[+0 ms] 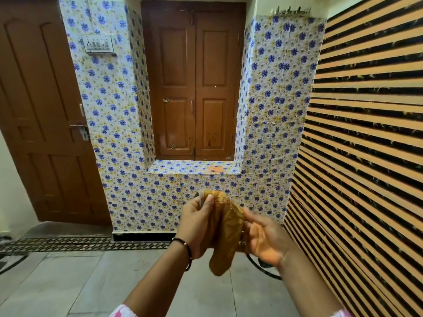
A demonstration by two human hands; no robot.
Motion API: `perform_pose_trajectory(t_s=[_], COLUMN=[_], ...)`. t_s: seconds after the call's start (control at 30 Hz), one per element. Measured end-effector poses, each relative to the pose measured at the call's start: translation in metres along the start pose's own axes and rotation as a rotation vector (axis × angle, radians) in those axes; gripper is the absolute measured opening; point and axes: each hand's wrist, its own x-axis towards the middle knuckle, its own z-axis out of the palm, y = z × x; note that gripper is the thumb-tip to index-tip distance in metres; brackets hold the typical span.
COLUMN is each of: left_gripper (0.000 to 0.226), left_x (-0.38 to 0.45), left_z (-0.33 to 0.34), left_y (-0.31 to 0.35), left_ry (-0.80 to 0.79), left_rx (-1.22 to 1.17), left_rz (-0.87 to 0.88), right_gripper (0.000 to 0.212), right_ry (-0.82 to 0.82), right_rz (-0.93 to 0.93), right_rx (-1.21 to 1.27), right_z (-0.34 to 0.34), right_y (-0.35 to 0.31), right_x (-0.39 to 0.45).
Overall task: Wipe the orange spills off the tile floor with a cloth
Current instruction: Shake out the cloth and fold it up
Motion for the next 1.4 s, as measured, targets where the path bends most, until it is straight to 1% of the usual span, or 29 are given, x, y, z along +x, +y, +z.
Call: perform_pose_trajectory(t_s=[0.03,0.07,0.13,0.2,0.27,0.3,0.33,0.37,0.4,0.43,0.5,0.57,0.63,0.67,0.73,0.77,0.8,0.83,0.9,0.93,1.0,1.07,1.13,1.17,1.2,1.23,1.3,1.37,1.4], left_gripper=[0.02,0.018,0.016,0.015,0.009,0.004,0.007,0.019,0.03,0.039,0.051,0.058,0.059,0.056,0.049,0.043,0.037,0.031,0.018,0.011,0.004,0.009,0.014,0.015,0.014,0.014,0.021,0.024,0.023], left_x=[0.001,0.002,0.002,0.001,0.002,0.002,0.002,0.003,0.003,0.003,0.0,-0.003,-0.007,-0.008,-0.01,-0.011,-0.012,-0.012,-0.01,-0.01,-0.014,-0.018,-0.021,-0.02,-0.019,-0.018,-0.016,-0.017,-0.02], left_z=[-0.003,-0.006,-0.015,-0.022,-0.026,-0.026,-0.026,-0.026,-0.028,-0.031,-0.037,-0.042,-0.045,-0.045,-0.043,-0.04,-0.038,-0.037,-0.034,-0.031,-0.021,-0.012,-0.007,-0.008,-0.011,-0.015,-0.025,-0.034,-0.035], left_y=[0.001,0.0,0.0,-0.001,-0.005,-0.006,-0.005,-0.006,-0.006,-0.005,-0.004,-0.006,-0.008,-0.008,-0.009,-0.008,-0.006,-0.006,-0.006,-0.007,-0.008,-0.012,-0.02,-0.026,-0.032,-0.038,-0.052,-0.067,-0.075], left_ry=[-0.002,-0.009,-0.033,-0.062,-0.043,-0.006,0.049,0.101,0.129,0.123,0.036,-0.057,-0.1,-0.098,-0.042,0.008,0.054,0.086,0.084,0.048,-0.034,-0.042,-0.019,-0.012,-0.011,-0.019,-0.034,-0.074,-0.113], left_rx=[0.03,0.064,0.15,0.233,0.292,0.319,0.348,0.367,0.374,0.371,0.361,0.374,0.444,0.523,0.721,0.776,0.781,0.757,0.701,0.661,0.564,0.528,0.541,0.56,0.583,0.603,0.624,0.583,0.512], left_rz=[-0.016,-0.029,-0.051,-0.07,-0.049,-0.029,-0.008,0.007,0.011,0.014,0.012,0.034,0.079,0.128,0.273,0.35,0.411,0.46,0.512,0.512,0.461,0.435,0.447,0.441,0.414,0.365,0.237,0.043,-0.066], right_gripper=[0.042,0.044,0.035,0.025,0.023,0.027,0.033,0.038,0.041,0.041,0.038,0.033,0.027,0.025,0.03,0.034,0.034,0.029,0.015,0.019,0.037,0.05,0.054,0.052,0.049,0.047,0.044,0.034,0.031], right_ry=[-0.002,0.035,0.148,0.225,0.213,0.175,0.14,0.132,0.159,0.219,0.357,0.47,0.564,0.602,0.63,0.627,0.615,0.594,0.499,0.438,0.371,0.337,0.243,0.214,0.208,0.223,0.321,0.437,0.488], right_rz=[-0.015,-0.049,-0.162,-0.259,-0.323,-0.344,-0.351,-0.351,-0.351,-0.362,-0.411,-0.492,-0.586,-0.638,-0.731,-0.764,-0.78,-0.783,-0.736,-0.701,-0.615,-0.465,-0.233,-0.123,-0.054,-0.027,-0.074,-0.148,-0.172], right_rx=[0.04,0.096,0.157,0.137,0.104,0.056,-0.029,-0.146,-0.281,-0.423,-0.693,-0.887,-1.017,-1.064,-1.11,-1.113,-1.081,-1.001,-0.69,-0.489,-0.148,0.054,0.114,0.109,0.091,0.081,0.071,0.101,0.116], right_z=[-0.001,-0.002,-0.005,-0.009,-0.013,-0.012,-0.011,-0.01,-0.008,-0.007,-0.003,-0.001,0.002,0.005,0.006,0.004,0.002,0.0,0.0,0.002,0.006,0.009,0.012,0.015,0.018,0.021,0.021,0.016,0.013], right_y=[0.008,0.011,0.007,0.0,-0.004,-0.005,-0.005,-0.003,-0.002,-0.002,-0.001,-0.003,-0.005,-0.006,-0.004,-0.001,0.002,0.004,0.006,0.007,0.016,0.033,0.062,0.077,0.088,0.096,0.102,0.105,0.105], right_x=[0.0,0.001,0.002,0.001,-0.003,-0.007,-0.01,-0.012,-0.014,-0.014,-0.014,-0.017,-0.024,-0.027,-0.03,-0.029,-0.029,-0.03,-0.033,-0.035,-0.032,-0.027,-0.028,-0.031,-0.035,-0.039,-0.046,-0.053,-0.058])
